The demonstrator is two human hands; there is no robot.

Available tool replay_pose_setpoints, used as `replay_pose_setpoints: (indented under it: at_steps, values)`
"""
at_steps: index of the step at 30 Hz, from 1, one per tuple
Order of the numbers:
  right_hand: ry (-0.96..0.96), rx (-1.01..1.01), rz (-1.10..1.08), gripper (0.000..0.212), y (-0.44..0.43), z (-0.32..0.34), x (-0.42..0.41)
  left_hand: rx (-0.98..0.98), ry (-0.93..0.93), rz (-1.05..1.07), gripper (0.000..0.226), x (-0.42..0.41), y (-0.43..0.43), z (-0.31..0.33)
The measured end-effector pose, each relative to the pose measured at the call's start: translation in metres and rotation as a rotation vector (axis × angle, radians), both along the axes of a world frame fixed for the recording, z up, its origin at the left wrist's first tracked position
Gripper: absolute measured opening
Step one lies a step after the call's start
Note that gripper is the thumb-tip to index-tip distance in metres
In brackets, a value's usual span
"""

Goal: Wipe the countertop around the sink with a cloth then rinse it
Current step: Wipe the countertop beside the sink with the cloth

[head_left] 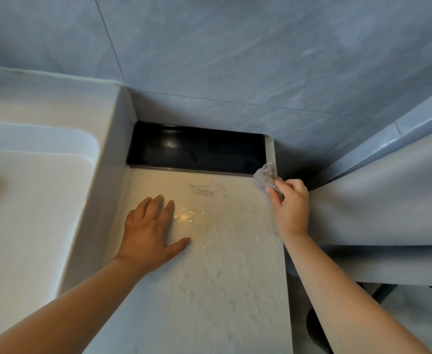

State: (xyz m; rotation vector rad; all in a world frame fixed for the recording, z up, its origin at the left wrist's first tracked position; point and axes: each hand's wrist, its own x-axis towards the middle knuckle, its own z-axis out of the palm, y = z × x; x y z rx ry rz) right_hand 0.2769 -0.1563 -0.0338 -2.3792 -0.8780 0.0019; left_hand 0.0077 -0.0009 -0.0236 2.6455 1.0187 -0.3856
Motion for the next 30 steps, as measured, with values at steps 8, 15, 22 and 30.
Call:
replay_pose_setpoints:
  at_steps: [8,15,22,30]
  values:
    - [-0.013,0.067,0.082,0.023,-0.016,-0.007,-0.023,0.01,-0.001,-0.005,0.111,0.0,-0.001,-0.002]
    - [-0.037,0.039,0.142,0.021,-0.044,-0.008,-0.06,0.016,0.029,-0.021,0.11,0.001,0.0,0.004]
    - [0.161,0.122,0.177,0.016,-0.045,0.022,-0.068,0.012,0.033,-0.027,0.107,0.001,0.002,0.004]
    - [-0.095,-0.005,0.196,0.022,0.015,0.011,-0.017,0.015,0.028,-0.021,0.109,0.001,0.002,0.004]
